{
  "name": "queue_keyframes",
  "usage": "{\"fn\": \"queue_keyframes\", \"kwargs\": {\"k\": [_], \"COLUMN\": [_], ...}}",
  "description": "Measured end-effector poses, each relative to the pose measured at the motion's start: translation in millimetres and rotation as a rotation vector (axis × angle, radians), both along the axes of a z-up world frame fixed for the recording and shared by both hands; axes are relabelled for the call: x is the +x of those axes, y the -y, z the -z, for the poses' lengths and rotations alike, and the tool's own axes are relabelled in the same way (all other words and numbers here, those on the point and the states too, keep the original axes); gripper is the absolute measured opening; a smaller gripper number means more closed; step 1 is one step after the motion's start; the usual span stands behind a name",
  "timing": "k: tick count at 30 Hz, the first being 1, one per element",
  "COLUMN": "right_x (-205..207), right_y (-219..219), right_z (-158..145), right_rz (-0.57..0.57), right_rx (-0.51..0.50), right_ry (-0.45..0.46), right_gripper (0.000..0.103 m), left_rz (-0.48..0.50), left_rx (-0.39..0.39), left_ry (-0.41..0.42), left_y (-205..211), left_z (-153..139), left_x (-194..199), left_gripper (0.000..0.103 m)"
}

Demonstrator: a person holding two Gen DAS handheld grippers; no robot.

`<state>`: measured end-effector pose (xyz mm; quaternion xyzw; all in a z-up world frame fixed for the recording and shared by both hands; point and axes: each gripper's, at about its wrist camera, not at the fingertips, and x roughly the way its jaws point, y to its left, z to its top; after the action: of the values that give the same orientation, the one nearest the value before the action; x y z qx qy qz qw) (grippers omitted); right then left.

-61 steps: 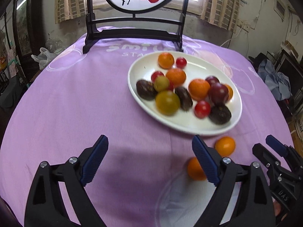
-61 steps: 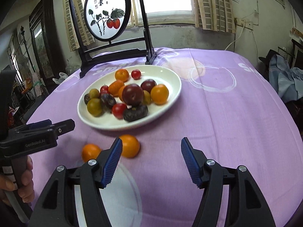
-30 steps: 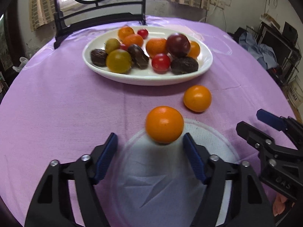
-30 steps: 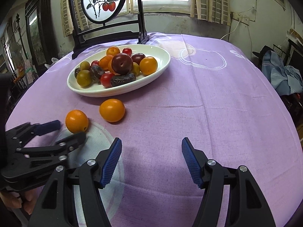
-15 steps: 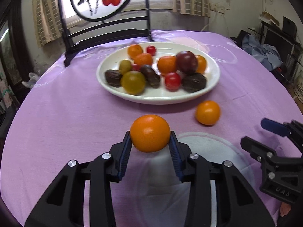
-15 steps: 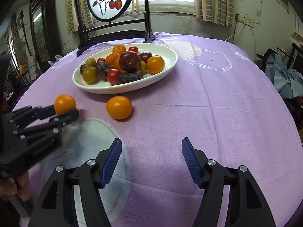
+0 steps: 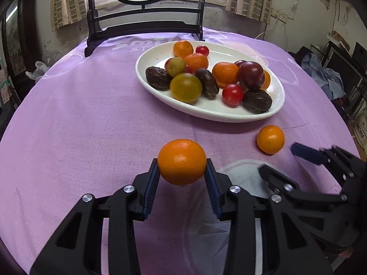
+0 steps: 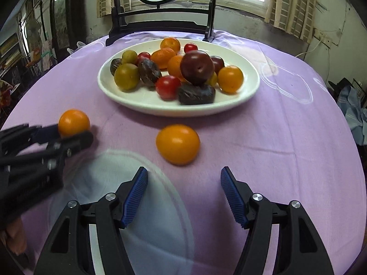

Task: Organize fruits
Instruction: 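Grasp the yellow-orange tomato with the right tool while the left holds the tangerine, then carry both fruits over the white plate and open both tools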

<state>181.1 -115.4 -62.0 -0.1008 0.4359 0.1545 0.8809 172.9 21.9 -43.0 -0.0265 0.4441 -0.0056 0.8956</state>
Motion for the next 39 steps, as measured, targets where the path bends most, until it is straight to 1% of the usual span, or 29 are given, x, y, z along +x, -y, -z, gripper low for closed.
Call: {"fn": "queue_keyframes", "kwargs": {"k": [3, 6, 7, 8, 10, 11, 14, 17, 24, 28, 32, 35, 37, 39], "right_x": [7, 12, 14, 15, 15, 14, 12, 5, -22, -37, -46, -47, -42, -29], "right_y": [-8, -9, -9, -10, -10, -10, -5, 1, 20, 27, 36, 37, 32, 27], "right_z": [0, -1, -1, -1, -1, -2, -2, -5, -14, -17, -27, -42, -53, -62], "right_rz": [-0.006, 0.0, 0.003, 0.002, -0.004, 0.005, 0.017, 0.027, 0.033, 0.031, 0.042, 0.027, 0.007, -0.006], "right_rx": [-0.001, 0.015, 0.019, 0.027, 0.047, 0.04, 0.061, 0.058, 0.104, 0.107, 0.129, 0.133, 0.121, 0.107], "right_ry": [0.014, 0.009, 0.009, 0.006, 0.001, 0.012, 0.009, 0.015, 0.028, 0.045, 0.073, 0.118, 0.156, 0.188], "right_gripper": [0.067, 0.066, 0.065, 0.061, 0.044, 0.041, 0.041, 0.041, 0.041, 0.041, 0.041, 0.041, 0.041, 0.041], "left_rz": [-0.002, -0.01, -0.011, -0.012, -0.011, -0.012, -0.016, -0.016, -0.009, -0.002, -0.008, 0.004, 0.04, 0.053], "left_rx": [-0.005, -0.009, -0.006, -0.002, 0.001, 0.0, -0.001, -0.005, 0.0, 0.016, 0.016, -0.014, 0.008, 0.019], "left_ry": [-0.011, -0.022, -0.024, -0.025, -0.026, -0.026, -0.03, -0.029, -0.028, -0.023, -0.021, -0.009, 0.02, 0.032], "left_y": [-1, -2, -2, -2, -1, -1, -2, -3, 0, 4, 6, 7, 12, 14], "left_z": [2, 5, 6, 6, 7, 7, 8, 7, 8, 8, 6, -9, -23, -36], "left_x": [1, 3, 3, 3, 4, 4, 4, 4, 2, -1, -3, -3, 2, 15], "left_gripper": [0.039, 0.039, 0.039, 0.039, 0.039, 0.039, 0.039, 0.039, 0.039, 0.039, 0.039, 0.039, 0.039, 0.039]}}
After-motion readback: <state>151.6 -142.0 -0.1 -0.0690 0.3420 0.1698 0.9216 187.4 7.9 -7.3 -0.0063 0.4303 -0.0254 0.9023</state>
